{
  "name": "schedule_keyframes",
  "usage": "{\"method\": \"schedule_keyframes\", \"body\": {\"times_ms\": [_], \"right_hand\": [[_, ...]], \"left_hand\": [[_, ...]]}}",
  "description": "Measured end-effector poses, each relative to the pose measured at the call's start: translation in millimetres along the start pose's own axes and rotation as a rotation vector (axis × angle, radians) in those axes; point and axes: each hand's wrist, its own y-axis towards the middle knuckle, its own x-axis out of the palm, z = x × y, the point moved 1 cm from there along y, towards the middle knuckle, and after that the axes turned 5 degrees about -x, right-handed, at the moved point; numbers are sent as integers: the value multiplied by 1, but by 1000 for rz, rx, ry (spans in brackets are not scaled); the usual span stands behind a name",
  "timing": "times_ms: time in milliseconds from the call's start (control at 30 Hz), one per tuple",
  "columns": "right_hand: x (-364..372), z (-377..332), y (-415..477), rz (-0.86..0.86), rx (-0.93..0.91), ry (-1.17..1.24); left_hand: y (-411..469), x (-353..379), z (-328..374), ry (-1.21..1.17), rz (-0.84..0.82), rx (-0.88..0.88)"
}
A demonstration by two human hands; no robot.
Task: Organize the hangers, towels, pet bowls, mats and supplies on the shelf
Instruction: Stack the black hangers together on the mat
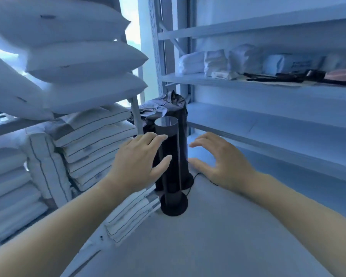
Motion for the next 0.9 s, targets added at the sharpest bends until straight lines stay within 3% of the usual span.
{"method": "schedule_keyframes", "body": {"times_ms": [233,500,900], "right_hand": [[-53,111,-28,23,157,-62],[-111,201,-68,88,327,-103],[-115,334,-10,74,377,-152]], "left_hand": [[95,57,94,-114,-5,50],[178,104,197,-220,-45,240],[304,195,220,-282,-29,298]]}}
